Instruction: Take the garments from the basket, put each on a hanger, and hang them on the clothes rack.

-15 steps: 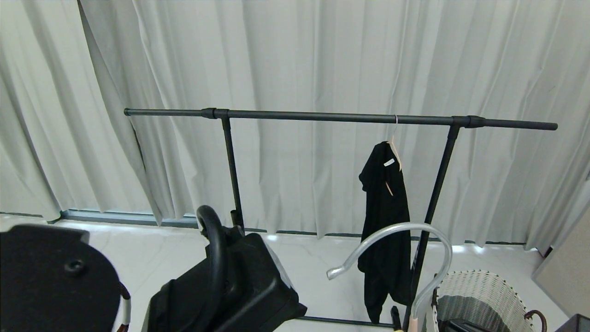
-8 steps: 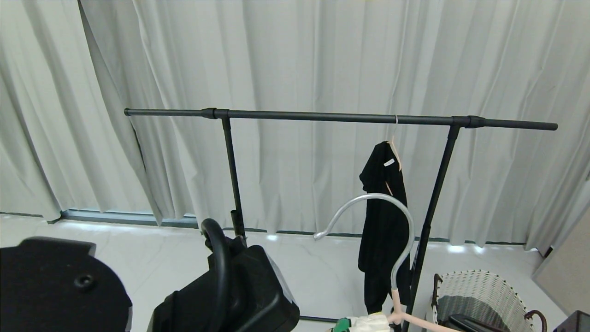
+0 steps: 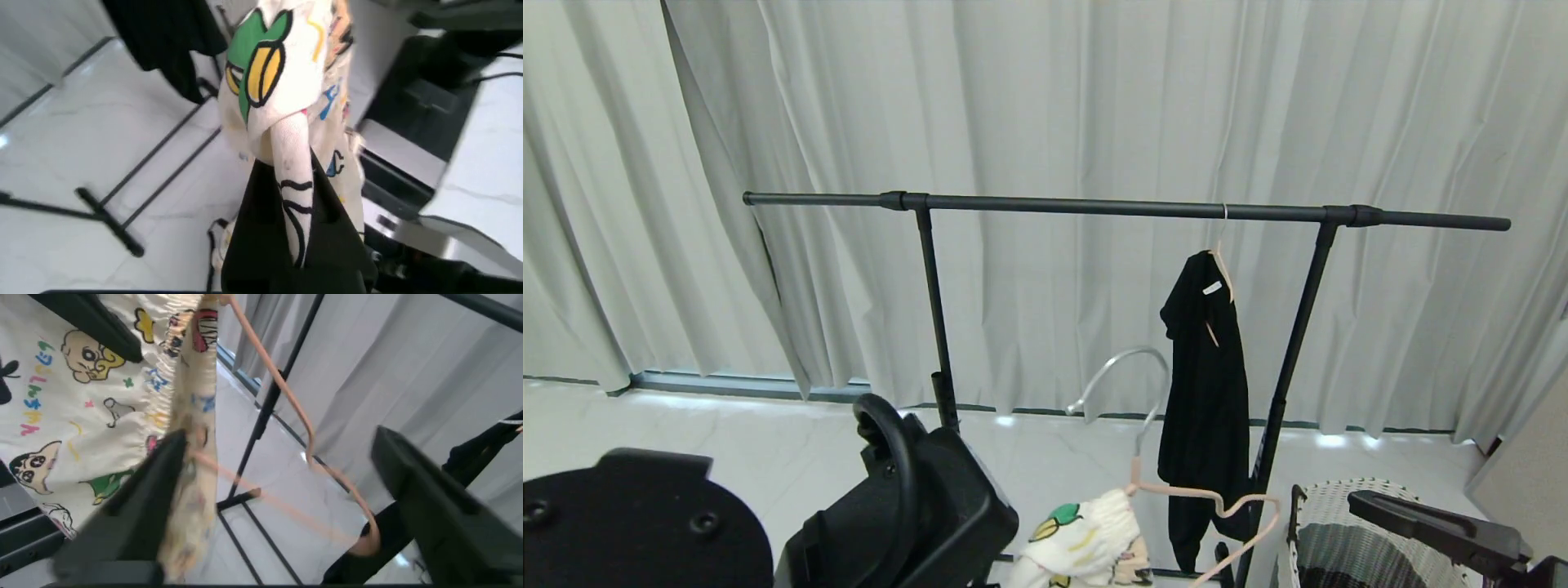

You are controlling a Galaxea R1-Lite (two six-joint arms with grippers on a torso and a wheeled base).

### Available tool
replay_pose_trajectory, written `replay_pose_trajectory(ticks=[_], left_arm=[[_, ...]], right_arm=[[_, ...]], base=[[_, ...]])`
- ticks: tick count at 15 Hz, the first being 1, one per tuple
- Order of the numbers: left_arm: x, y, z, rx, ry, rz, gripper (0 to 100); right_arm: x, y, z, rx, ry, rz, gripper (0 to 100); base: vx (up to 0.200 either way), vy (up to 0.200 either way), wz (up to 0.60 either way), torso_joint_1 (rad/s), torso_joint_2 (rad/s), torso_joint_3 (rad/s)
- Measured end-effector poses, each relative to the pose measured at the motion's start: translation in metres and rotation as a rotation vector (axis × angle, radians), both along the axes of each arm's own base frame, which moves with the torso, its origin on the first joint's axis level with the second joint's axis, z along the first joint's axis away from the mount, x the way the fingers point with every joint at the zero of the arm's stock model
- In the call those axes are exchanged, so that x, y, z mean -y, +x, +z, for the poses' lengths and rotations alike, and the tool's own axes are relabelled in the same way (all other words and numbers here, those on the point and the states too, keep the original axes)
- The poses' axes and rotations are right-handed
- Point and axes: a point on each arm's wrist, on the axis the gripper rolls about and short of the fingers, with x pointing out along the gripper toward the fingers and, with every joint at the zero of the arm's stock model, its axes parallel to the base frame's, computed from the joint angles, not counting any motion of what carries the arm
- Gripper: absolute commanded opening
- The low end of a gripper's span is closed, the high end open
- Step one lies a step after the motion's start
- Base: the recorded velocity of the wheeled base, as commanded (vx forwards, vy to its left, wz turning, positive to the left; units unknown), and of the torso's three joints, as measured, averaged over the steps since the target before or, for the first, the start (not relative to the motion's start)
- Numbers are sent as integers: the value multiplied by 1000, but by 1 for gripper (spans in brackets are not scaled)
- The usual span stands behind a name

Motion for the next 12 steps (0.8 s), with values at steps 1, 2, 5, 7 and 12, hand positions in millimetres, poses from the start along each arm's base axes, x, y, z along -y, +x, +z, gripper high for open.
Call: replay_pose_trajectory(ticks=[1, 2, 5, 7, 12], left_arm=[[-2, 1, -2, 34, 22, 59, 0], [-6, 0, -1, 55, 27, 84, 0], [-20, -2, 4, 164, 71, 36, 0], [-33, -1, 10, 256, 106, 17, 0], [-61, -9, 33, 406, 67, 15, 0]], right_arm=[[2, 1, -2, -7, -1, -10, 100], [5, 2, -6, -35, 6, -26, 100], [6, 4, -11, -168, 67, -54, 100], [4, 5, -14, -288, 103, -69, 100], [-23, 20, 10, -670, 302, -24, 100]], base=[[0, 0, 0, 0, 0, 0], [0, 0, 0, 0, 0, 0], [0, 0, 0, 0, 0, 0], [0, 0, 0, 0, 0, 0], [0, 0, 0, 0, 0, 0]])
